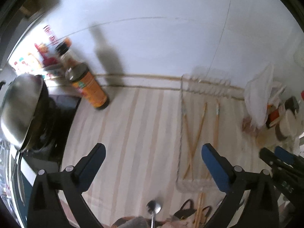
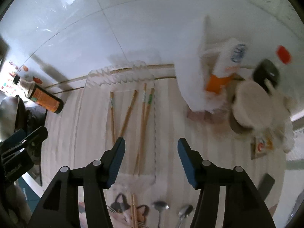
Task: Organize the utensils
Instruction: 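Return both tools to the mat and grasp one chopstick each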
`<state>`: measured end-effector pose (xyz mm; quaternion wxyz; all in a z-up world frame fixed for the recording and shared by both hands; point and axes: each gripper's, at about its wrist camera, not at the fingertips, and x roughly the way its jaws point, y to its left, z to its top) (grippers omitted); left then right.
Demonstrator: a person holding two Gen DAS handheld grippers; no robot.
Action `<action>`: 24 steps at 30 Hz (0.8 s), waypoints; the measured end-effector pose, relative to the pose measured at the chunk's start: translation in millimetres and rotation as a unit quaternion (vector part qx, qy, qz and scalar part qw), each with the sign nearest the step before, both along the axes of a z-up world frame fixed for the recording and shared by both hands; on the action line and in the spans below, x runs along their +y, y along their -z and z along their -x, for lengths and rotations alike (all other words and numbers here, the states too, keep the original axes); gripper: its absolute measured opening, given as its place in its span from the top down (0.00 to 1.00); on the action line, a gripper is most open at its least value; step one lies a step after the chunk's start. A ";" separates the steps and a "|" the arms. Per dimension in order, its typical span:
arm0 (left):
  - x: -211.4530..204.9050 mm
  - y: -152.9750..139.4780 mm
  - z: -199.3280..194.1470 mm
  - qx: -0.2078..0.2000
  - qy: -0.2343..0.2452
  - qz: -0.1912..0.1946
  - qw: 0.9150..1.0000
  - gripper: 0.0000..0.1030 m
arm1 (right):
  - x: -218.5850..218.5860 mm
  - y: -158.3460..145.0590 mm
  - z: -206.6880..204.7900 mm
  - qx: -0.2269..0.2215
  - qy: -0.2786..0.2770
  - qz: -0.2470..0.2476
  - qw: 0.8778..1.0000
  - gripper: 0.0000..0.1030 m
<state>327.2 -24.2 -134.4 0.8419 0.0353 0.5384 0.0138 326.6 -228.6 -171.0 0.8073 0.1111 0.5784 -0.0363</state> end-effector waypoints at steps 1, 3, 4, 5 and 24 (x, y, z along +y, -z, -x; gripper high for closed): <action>5.0 4.5 9.9 0.000 -0.005 -0.005 1.000 0.00 | 1.2 0.9 10.4 -0.001 0.002 -0.002 1.000 0.42; 13.5 15.3 25.5 0.003 -0.013 -0.011 1.000 0.00 | 5.6 10.9 35.1 0.006 0.006 -0.011 1.000 0.42; 17.1 23.0 34.1 0.009 -0.016 -0.012 1.000 0.00 | 9.8 18.8 43.7 0.013 0.003 -0.019 1.000 0.42; 21.4 31.6 43.5 0.016 -0.019 -0.017 1.000 0.00 | 13.4 28.3 53.4 0.023 -0.002 -0.025 0.999 0.44; 46.5 143.5 123.4 0.119 -0.024 -0.092 0.988 0.00 | 76.7 157.6 123.6 0.157 -0.062 -0.068 0.983 0.91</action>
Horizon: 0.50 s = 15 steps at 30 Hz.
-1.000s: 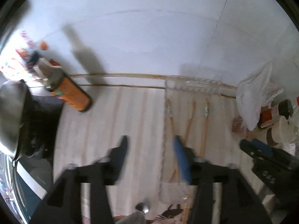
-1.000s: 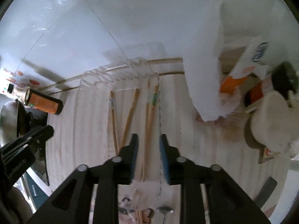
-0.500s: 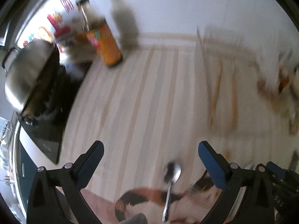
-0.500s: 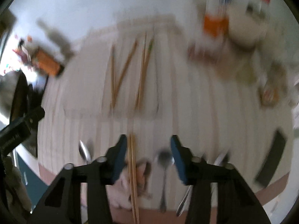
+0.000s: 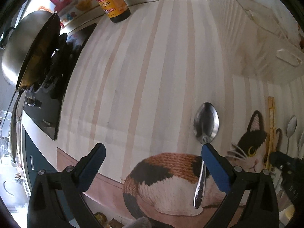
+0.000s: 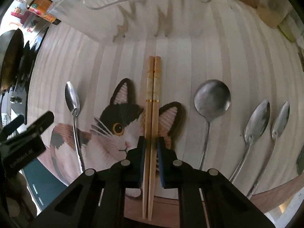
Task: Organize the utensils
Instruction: 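Return both tools to the mat and grasp one chopstick each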
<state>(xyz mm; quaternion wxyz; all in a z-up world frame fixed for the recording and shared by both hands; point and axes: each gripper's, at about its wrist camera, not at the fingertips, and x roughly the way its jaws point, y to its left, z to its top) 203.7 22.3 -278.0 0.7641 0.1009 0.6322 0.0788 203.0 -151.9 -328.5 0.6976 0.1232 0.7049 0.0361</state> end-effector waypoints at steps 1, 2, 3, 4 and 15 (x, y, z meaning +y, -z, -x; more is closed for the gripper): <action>-2.4 -1.7 0.9 -0.003 0.000 0.003 1.000 0.00 | -1.2 -2.6 2.1 -0.003 0.001 0.012 1.000 1.00; -5.1 -2.8 2.0 -0.006 0.002 0.006 1.000 0.00 | -7.0 -2.0 4.6 0.000 0.007 0.012 1.000 1.00; -10.4 -3.4 2.8 -0.007 0.004 0.010 1.000 0.00 | -13.3 -0.1 8.0 0.008 0.014 0.011 1.000 1.00; -15.8 -4.0 3.6 -0.007 0.008 0.013 1.000 0.00 | -18.7 1.7 11.3 0.012 0.014 0.028 0.999 1.00; -108.7 25.1 19.9 0.077 0.077 0.141 0.984 0.24 | -91.4 -12.6 46.6 0.008 0.123 -0.009 0.992 1.00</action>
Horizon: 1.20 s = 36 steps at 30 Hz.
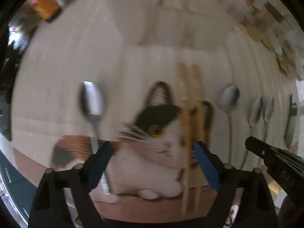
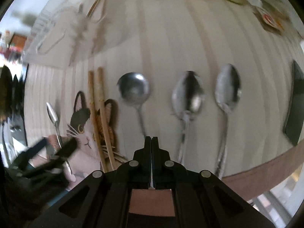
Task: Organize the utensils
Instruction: 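Return both tools to the mat and grasp one chopstick each, then carry both chopsticks into the clear basket and open both tools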
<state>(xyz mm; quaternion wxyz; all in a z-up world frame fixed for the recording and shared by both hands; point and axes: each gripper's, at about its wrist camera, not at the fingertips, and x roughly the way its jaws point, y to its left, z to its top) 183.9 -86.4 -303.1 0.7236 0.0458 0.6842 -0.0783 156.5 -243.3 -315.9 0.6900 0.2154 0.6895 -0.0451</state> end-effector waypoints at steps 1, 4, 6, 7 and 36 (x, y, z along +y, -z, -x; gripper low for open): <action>-7.1 4.7 0.0 0.006 0.007 0.003 1.000 0.36 | -1.8 -2.1 2.6 -0.002 0.004 -0.002 1.000 1.00; -19.3 9.8 0.8 0.001 0.029 -0.012 1.000 0.69 | -10.8 -7.1 8.3 -0.008 0.014 -0.003 1.000 1.00; -23.3 6.1 1.7 -0.009 0.041 -0.016 0.999 0.94 | -17.4 -9.5 17.4 -0.010 0.020 -0.006 1.000 1.00; -22.9 5.2 1.9 -0.006 0.040 -0.015 0.999 0.95 | -29.7 -10.8 15.7 -0.012 0.022 -0.009 1.000 1.00; 70.9 -13.0 13.3 -0.005 -0.011 -0.011 1.000 0.95 | 76.6 10.7 20.1 0.021 -0.104 0.086 0.991 0.94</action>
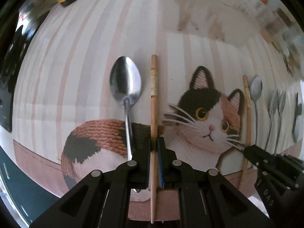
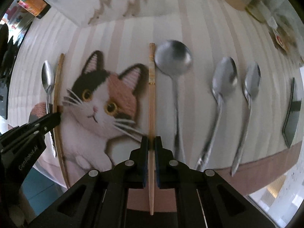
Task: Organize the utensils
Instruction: 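Carry both chopsticks into the clear basket and open both tools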
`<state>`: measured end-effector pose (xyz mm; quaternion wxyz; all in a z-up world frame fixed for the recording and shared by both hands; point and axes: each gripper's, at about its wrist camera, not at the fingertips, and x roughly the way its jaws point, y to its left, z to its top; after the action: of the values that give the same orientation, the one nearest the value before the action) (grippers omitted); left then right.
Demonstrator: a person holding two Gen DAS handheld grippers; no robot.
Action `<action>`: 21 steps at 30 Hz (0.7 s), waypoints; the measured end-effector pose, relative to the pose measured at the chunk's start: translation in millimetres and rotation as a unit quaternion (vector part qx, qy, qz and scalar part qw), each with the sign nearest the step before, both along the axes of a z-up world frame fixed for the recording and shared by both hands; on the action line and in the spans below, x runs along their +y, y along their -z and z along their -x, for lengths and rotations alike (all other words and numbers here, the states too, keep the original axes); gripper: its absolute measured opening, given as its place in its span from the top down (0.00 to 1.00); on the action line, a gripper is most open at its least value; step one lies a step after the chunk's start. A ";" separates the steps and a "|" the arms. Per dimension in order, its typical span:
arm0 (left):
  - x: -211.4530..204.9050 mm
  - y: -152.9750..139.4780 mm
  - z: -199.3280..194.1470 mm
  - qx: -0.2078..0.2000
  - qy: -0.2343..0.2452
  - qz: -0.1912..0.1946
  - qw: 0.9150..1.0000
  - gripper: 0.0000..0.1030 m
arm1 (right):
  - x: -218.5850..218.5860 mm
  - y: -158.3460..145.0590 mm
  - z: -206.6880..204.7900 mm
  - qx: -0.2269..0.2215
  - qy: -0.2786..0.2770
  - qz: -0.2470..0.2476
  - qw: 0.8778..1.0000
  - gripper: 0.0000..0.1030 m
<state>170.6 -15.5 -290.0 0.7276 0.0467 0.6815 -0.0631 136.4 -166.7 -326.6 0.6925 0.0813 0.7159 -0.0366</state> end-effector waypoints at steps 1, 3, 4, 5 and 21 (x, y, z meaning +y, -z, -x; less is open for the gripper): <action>-1.2 -0.7 0.0 -0.001 0.003 -0.003 1.000 0.95 | -3.0 -0.6 0.9 0.001 0.006 -0.003 1.000 0.94; -1.9 -2.1 -0.2 -0.001 0.010 -0.006 1.000 0.95 | -12.8 -2.5 4.2 0.003 0.009 -0.001 1.000 0.94; -2.3 -2.9 -0.4 -0.001 0.012 -0.006 1.000 0.95 | -13.7 -2.9 4.7 0.004 0.010 0.001 1.000 0.94; -0.3 -3.3 -0.4 0.000 0.014 -0.006 1.000 0.95 | -16.2 -2.6 1.3 0.003 0.013 0.000 1.000 0.94; -28.0 -35.9 3.4 -0.039 0.050 -0.004 0.998 0.96 | 8.9 -15.8 -6.4 -0.028 0.036 -0.018 0.999 0.94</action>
<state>167.2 -43.5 -254.1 0.7495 0.0860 0.6496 -0.0942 142.8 -157.8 -310.7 0.7090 0.1208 0.6933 -0.0459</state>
